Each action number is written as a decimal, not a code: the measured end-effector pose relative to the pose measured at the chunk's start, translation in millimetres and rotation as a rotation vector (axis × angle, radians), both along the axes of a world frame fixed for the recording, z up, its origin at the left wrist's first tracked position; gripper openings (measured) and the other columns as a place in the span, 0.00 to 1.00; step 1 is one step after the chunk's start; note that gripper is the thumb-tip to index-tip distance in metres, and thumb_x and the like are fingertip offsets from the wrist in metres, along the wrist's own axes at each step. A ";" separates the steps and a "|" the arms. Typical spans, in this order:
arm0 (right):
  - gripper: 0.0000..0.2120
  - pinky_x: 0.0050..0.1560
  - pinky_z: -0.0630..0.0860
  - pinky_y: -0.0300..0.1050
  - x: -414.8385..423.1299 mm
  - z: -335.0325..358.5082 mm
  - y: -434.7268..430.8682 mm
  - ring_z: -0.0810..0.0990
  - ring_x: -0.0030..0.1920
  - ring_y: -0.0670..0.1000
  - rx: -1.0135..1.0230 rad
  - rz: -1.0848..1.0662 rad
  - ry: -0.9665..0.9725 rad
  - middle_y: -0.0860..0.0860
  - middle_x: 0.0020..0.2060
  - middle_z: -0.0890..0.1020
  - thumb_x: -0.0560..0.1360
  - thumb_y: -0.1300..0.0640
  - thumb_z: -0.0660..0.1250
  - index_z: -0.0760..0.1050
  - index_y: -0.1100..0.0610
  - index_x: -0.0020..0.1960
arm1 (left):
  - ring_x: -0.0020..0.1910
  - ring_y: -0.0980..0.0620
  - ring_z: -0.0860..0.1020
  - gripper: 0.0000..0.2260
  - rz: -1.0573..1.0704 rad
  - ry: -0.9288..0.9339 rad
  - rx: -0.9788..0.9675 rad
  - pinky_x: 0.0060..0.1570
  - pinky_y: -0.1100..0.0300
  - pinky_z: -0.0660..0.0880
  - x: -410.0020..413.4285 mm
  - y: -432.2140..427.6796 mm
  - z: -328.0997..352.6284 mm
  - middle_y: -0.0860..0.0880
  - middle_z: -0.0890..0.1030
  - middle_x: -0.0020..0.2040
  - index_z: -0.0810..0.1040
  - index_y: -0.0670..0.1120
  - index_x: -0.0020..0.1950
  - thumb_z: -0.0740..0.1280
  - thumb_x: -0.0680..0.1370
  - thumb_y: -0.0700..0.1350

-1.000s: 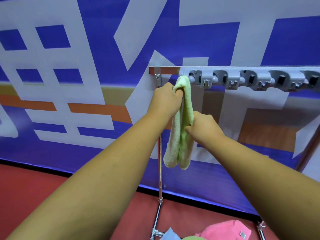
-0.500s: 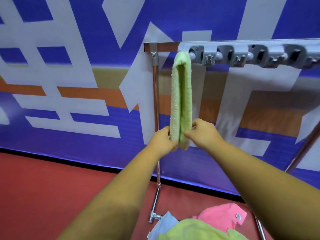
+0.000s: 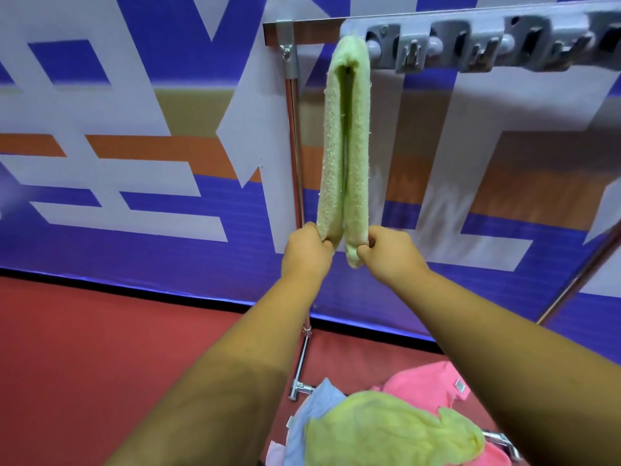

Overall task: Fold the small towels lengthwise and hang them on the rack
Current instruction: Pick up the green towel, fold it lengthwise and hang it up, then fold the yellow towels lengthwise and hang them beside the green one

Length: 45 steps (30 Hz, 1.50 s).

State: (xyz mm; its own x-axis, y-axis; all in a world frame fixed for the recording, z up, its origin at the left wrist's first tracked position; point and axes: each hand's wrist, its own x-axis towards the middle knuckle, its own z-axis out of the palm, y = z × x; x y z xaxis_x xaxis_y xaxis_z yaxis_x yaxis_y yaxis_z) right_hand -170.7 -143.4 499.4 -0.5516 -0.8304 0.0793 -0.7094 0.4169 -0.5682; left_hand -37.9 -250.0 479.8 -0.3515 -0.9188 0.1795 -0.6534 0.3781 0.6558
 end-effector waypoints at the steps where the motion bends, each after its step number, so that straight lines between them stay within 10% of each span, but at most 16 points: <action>1: 0.04 0.38 0.77 0.49 -0.6 -1.0 0.4 0.81 0.42 0.55 0.011 0.007 0.002 0.51 0.41 0.82 0.77 0.56 0.66 0.76 0.51 0.43 | 0.42 0.42 0.79 0.04 -0.003 0.012 -0.002 0.35 0.55 0.73 -1.0 -0.6 -1.0 0.44 0.81 0.46 0.78 0.43 0.53 0.66 0.79 0.41; 12: 0.09 0.35 0.70 0.47 8.8 -9.6 6.9 0.79 0.43 0.55 0.021 0.049 0.001 0.51 0.40 0.81 0.79 0.54 0.69 0.73 0.50 0.40 | 0.42 0.45 0.82 0.09 -0.100 -0.041 0.012 0.33 0.56 0.77 -7.9 14.4 -7.4 0.47 0.82 0.46 0.79 0.47 0.57 0.66 0.78 0.44; 19: 0.13 0.55 0.83 0.51 6.8 -14.9 35.1 0.83 0.55 0.56 0.126 0.048 -0.012 0.51 0.56 0.85 0.80 0.59 0.65 0.82 0.49 0.61 | 0.43 0.47 0.79 0.10 -0.147 -0.080 0.089 0.30 0.59 0.68 9.5 23.0 -0.9 0.47 0.80 0.49 0.76 0.44 0.58 0.70 0.79 0.47; 24: 0.10 0.58 0.82 0.51 10.8 -6.5 61.8 0.84 0.56 0.56 0.201 0.063 -0.008 0.52 0.54 0.87 0.83 0.59 0.64 0.85 0.55 0.56 | 0.38 0.50 0.74 0.09 -0.134 -0.216 0.125 0.31 0.58 0.68 33.9 38.8 11.0 0.45 0.78 0.51 0.75 0.43 0.60 0.66 0.80 0.38; 31: 0.12 0.55 0.85 0.56 26.0 0.3 107.0 0.88 0.50 0.60 0.156 0.033 -0.076 0.58 0.46 0.88 0.82 0.58 0.64 0.84 0.62 0.49 | 0.39 0.47 0.78 0.05 -0.216 -0.253 0.215 0.51 0.42 0.84 66.5 80.7 7.7 0.42 0.79 0.44 0.77 0.47 0.48 0.65 0.77 0.37; 45: 0.12 0.41 0.81 0.46 48.1 -124.1 174.9 0.90 0.44 0.60 0.365 0.046 -0.326 0.58 0.43 0.90 0.81 0.59 0.66 0.86 0.59 0.44 | 0.46 0.37 0.88 0.09 -0.341 -0.324 0.502 0.40 0.55 0.84 68.6 162.6 -119.0 0.37 0.88 0.47 0.85 0.39 0.45 0.64 0.77 0.37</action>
State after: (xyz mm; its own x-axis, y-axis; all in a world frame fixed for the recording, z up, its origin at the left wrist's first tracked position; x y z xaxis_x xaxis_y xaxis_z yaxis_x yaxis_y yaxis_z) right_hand -122.5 31.5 375.3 -0.4616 -0.7958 -0.3920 -0.5410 0.6027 -0.5866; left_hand 30.7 -87.4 360.7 -0.6001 -0.6914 -0.4023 -0.7445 0.2988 0.5970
